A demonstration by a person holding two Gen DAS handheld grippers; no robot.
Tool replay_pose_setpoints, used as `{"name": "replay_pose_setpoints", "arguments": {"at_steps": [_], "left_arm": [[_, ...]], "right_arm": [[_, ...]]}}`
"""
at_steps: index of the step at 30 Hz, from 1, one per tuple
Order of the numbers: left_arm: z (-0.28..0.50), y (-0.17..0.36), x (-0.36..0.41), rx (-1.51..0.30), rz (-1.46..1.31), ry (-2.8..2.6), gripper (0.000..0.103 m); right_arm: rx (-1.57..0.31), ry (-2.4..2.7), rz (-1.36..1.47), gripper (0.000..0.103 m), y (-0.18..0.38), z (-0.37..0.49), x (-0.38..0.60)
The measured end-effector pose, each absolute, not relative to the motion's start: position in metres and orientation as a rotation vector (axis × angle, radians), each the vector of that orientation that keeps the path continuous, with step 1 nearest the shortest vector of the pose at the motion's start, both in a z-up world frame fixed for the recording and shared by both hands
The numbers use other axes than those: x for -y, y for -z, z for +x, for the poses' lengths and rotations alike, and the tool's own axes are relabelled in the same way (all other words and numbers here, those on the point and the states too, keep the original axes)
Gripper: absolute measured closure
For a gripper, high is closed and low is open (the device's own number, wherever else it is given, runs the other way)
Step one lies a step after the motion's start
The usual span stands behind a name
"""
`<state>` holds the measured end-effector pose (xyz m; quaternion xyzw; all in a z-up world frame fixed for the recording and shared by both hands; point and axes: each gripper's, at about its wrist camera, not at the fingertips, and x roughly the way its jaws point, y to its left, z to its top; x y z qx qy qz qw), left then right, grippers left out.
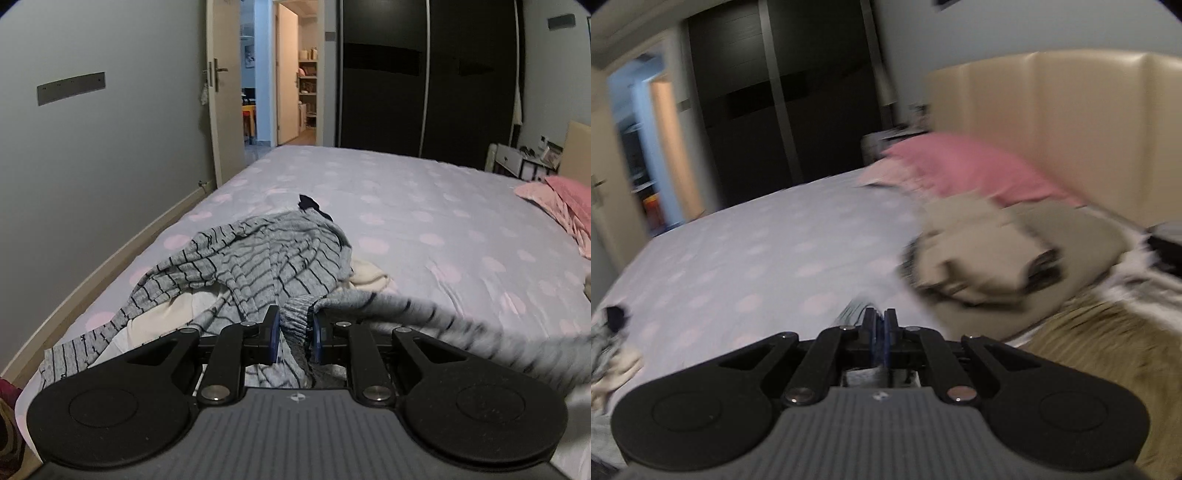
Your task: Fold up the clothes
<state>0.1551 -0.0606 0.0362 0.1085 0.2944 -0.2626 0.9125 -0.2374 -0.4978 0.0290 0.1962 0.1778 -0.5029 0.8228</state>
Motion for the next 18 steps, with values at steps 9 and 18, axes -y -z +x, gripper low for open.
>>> {"name": "replay_pose_setpoints", "arguments": {"at_steps": [9, 18], "left_arm": [[0.153, 0.03, 0.066, -0.863, 0.551, 0.513, 0.088], [0.138, 0.043, 0.053, -0.943, 0.619, 0.651, 0.058]], "right_arm": [[-0.817, 0.974, 0.605, 0.102, 0.064, -0.239, 0.527], [-0.875, 0.923, 0.538, 0.095, 0.065, -0.234, 0.513]]}}
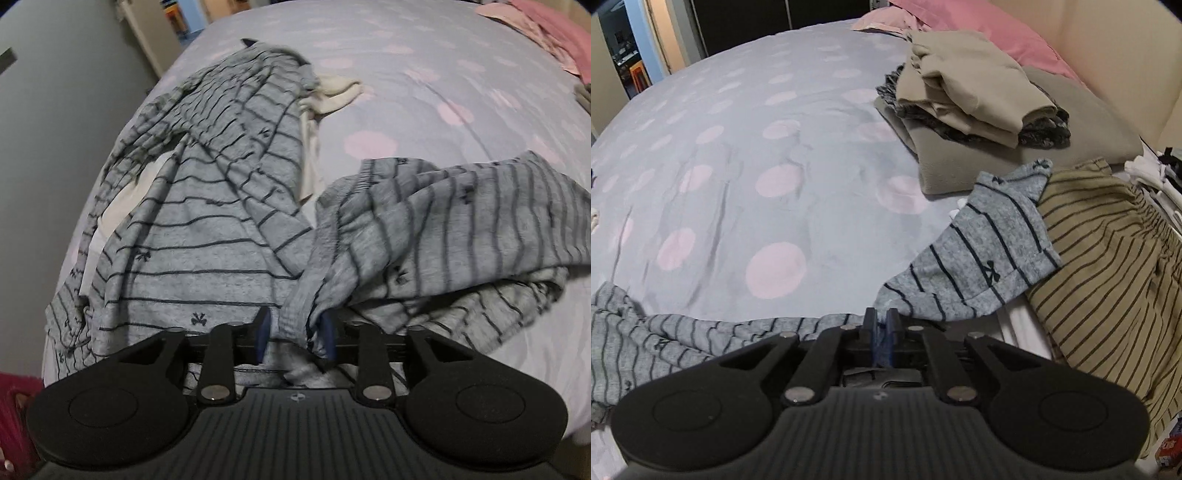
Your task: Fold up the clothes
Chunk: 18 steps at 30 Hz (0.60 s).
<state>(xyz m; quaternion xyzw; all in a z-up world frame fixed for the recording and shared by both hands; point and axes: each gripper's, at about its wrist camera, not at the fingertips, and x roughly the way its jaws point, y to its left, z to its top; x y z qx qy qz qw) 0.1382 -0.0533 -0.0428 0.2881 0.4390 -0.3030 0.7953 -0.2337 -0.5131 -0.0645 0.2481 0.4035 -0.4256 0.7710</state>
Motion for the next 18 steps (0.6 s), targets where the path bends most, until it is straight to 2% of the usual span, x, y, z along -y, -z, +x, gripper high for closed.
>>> {"name": "replay_pose_setpoints", "arguments": {"at_steps": [1, 2, 5, 12, 16, 17, 18], "left_arm": [[0.134, 0.038, 0.053, -0.934, 0.614, 0.678, 0.048], [0.131, 0.034, 0.054, -0.919, 0.607, 0.706, 0.046], [0.128, 0.023, 0.064, -0.86, 0.613, 0.771, 0.046], [0.143, 0.037, 0.11, -0.75, 0.783, 0.803, 0.047], [0.153, 0.06, 0.129, -0.77, 0.845, 0.835, 0.058], [0.154, 0.066, 0.133, -0.781, 0.858, 0.848, 0.07], [0.154, 0.072, 0.138, -0.793, 0.885, 0.846, 0.077]], "right_arm": [[-0.869, 0.919, 0.525, 0.095, 0.06, -0.233, 0.514], [-0.861, 0.916, 0.511, 0.093, 0.057, -0.232, 0.513], [-0.833, 0.908, 0.47, 0.08, 0.048, -0.228, 0.509], [-0.826, 0.878, 0.426, 0.077, 0.047, -0.216, 0.503], [-0.813, 0.886, 0.434, 0.073, 0.052, -0.221, 0.506], [-0.812, 0.892, 0.441, 0.073, 0.054, -0.223, 0.509], [-0.812, 0.898, 0.448, 0.072, 0.056, -0.225, 0.511]]}}
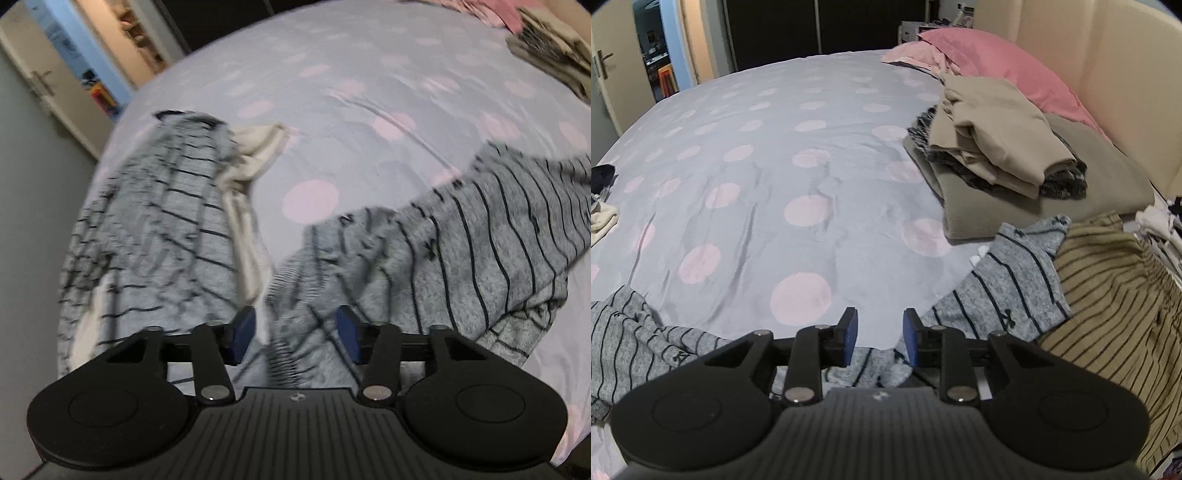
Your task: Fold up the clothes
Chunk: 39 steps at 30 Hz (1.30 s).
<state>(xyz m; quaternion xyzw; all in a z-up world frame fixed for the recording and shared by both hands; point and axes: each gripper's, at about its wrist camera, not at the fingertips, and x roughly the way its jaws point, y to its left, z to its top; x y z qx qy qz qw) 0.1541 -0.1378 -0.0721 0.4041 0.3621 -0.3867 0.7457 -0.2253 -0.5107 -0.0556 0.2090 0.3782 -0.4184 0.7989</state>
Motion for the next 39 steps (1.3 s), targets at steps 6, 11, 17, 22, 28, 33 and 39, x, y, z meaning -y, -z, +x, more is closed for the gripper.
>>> {"name": "replay_pose_setpoints", "arguments": {"at_steps": [6, 11, 17, 22, 28, 33, 39], "left_arm": [[0.158, 0.059, 0.14, -0.797, 0.8, 0.818, 0.097], [0.167, 0.014, 0.117, -0.697, 0.609, 0.737, 0.098], [0.179, -0.021, 0.092, -0.597, 0.445, 0.572, 0.099], [0.201, -0.033, 0.075, -0.555, 0.378, 0.405, 0.099], [0.222, -0.029, 0.061, -0.602, 0.336, 0.344, 0.099], [0.218, -0.023, 0.065, -0.596, 0.374, 0.341, 0.099], [0.216, -0.015, 0.063, -0.619, 0.384, 0.332, 0.099]], "right_arm": [[-0.8, 0.961, 0.45, 0.069, 0.062, -0.241, 0.521], [-0.757, 1.016, 0.444, 0.069, 0.058, -0.26, 0.531], [-0.673, 1.07, 0.512, 0.068, 0.043, -0.284, 0.547], [-0.662, 1.067, 0.535, 0.068, 0.043, -0.291, 0.55], [-0.736, 0.944, 0.593, 0.066, 0.06, -0.282, 0.547], [-0.805, 0.901, 0.688, 0.058, 0.092, -0.267, 0.552], [-0.8, 0.918, 0.815, 0.057, 0.122, -0.261, 0.572]]}}
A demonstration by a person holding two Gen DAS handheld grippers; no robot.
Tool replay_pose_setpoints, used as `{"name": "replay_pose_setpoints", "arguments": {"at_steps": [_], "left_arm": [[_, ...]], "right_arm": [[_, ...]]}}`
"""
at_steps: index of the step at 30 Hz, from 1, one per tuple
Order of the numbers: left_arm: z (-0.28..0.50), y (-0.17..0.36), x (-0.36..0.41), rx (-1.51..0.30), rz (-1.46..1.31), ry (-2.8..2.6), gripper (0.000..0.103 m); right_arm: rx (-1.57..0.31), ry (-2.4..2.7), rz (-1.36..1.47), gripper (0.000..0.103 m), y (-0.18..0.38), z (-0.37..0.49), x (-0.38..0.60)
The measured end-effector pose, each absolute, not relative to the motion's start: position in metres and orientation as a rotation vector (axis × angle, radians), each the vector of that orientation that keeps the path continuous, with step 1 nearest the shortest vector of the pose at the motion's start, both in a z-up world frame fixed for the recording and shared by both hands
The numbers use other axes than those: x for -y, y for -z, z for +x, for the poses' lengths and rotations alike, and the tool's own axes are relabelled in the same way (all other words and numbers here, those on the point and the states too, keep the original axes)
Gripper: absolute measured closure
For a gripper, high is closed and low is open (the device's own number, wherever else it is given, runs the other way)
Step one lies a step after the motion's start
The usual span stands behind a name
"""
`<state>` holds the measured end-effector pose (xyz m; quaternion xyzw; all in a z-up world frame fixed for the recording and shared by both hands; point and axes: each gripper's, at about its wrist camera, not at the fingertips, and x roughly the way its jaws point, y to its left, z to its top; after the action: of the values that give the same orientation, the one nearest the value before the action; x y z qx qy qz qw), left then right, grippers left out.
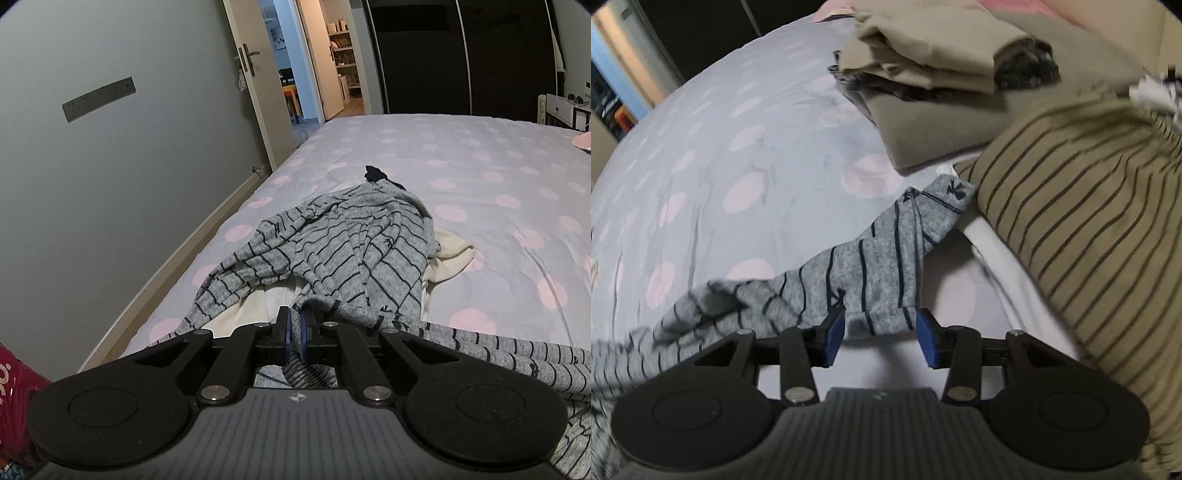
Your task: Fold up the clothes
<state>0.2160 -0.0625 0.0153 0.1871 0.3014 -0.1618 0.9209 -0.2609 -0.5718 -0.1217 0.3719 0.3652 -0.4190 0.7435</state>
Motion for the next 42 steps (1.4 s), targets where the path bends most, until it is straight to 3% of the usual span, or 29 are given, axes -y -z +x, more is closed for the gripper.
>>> {"name": "replay_pose_setpoints", "arguments": {"at_steps": [2, 5, 13, 16, 17, 18, 25, 26, 29, 30, 42], "left_arm": [[0.216, -0.013, 0.063, -0.622, 0.394, 0.331, 0.099], [0.216, -0.011, 0.064, -0.624, 0.402, 0.33, 0.099], [0.221, -0.005, 0.065, -0.646, 0.401, 0.316, 0.099], [0.222, -0.003, 0.062, -0.659, 0.388, 0.316, 0.099], [0.223, -0.002, 0.061, -0.663, 0.384, 0.317, 0.099], [0.223, -0.002, 0.06, -0.669, 0.379, 0.316, 0.099], [0.226, 0.0, 0.062, -0.666, 0.35, 0.315, 0.099], [0.226, 0.0, 0.063, -0.66, 0.344, 0.317, 0.099], [0.226, 0.0, 0.064, -0.649, 0.315, 0.32, 0.097], [0.226, 0.0, 0.064, -0.652, 0.306, 0.311, 0.097], [0.232, 0.001, 0.068, -0.676, 0.317, 0.274, 0.097]], "right_arm": [[-0.803, 0.924, 0.843, 0.059, 0.129, -0.258, 0.577], [-0.812, 0.917, 0.866, 0.103, 0.133, -0.254, 0.58], [-0.686, 0.869, 0.764, 0.103, 0.088, -0.23, 0.577], [-0.729, 0.944, 0.78, 0.084, 0.092, -0.228, 0.583], [-0.734, 0.967, 0.787, 0.057, 0.096, -0.23, 0.585], [-0.739, 0.989, 0.793, 0.047, 0.101, -0.232, 0.586], [-0.791, 1.04, 0.94, 0.047, 0.138, -0.26, 0.595], [-0.787, 1.033, 0.977, 0.051, 0.143, -0.264, 0.596], [-0.776, 1.011, 0.997, 0.094, 0.14, -0.265, 0.592], [-0.772, 1.003, 1.0, 0.097, 0.139, -0.266, 0.591], [-0.483, 0.907, 0.884, 0.098, 0.046, -0.238, 0.588]]}}
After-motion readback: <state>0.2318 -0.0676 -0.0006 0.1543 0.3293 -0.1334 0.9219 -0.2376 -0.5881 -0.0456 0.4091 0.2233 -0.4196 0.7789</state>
